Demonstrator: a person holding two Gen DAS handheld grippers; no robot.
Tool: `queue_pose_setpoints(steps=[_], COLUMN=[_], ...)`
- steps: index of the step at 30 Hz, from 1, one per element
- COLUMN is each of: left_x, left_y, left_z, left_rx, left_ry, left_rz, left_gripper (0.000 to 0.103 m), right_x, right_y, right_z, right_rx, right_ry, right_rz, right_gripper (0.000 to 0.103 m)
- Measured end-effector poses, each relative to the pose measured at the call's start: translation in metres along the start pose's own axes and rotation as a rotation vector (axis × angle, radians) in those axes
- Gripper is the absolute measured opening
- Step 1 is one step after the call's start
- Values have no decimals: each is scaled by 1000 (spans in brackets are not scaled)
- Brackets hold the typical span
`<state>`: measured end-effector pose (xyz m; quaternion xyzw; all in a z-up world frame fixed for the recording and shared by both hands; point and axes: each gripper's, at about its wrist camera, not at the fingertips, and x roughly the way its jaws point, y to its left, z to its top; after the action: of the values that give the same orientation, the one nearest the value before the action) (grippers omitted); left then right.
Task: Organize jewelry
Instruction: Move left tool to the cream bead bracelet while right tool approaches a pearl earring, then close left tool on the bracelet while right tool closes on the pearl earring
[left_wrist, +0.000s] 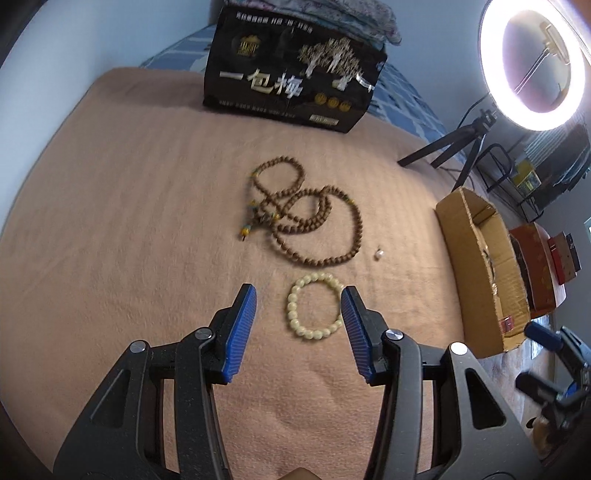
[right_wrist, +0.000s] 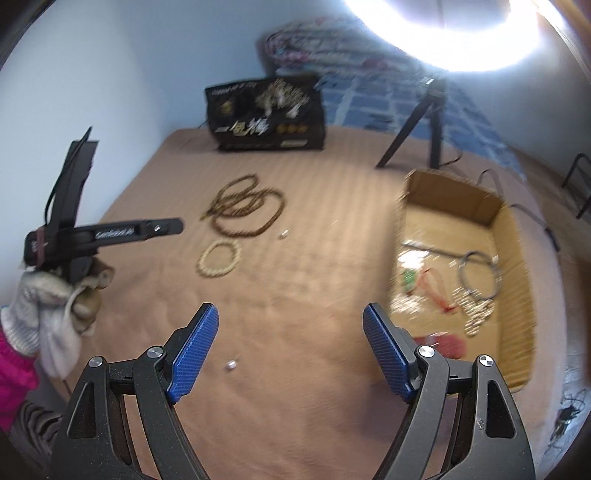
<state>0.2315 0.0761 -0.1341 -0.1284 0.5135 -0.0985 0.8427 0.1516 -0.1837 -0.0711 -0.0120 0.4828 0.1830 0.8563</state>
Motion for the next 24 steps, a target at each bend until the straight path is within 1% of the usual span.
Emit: queue_pose_setpoints(steps=[1,2,4,7,8,10,14,19,24], left_x=[3,6,12,21,25,30,40,52,61], left_y=[1,2,1,-1,-2,-4,-9,-13,-15], left_z=[-1,-2,-4,-6,-7,-8,-9,-11,-13], left_rx=[0,-2,-4,7,10,17,39,57,74], left_ry=[8,14,32,48,56,69,80,100,114], left_rz=[-2,-5,-12,-9,-10,-10,-4,11,25], left_gripper=[48,45,45,44,43,39,38,36,35], right_x=[5,11,20,35,39,47,63,72,79], right_y=[4,7,13,20,22,28,36,42,51], right_z=[-3,-6,-11,-21,-25,-33,-47,-53,-54], right_rx=[-9,-19,-32,-34,-42,-69,-111,-140,-175], right_ry=[14,30,64,116,132,158,209,221,227], right_rz=[3,5,18,51,54,59,72,88,85], right_gripper=[79,74,66,60,55,50,38,29,28])
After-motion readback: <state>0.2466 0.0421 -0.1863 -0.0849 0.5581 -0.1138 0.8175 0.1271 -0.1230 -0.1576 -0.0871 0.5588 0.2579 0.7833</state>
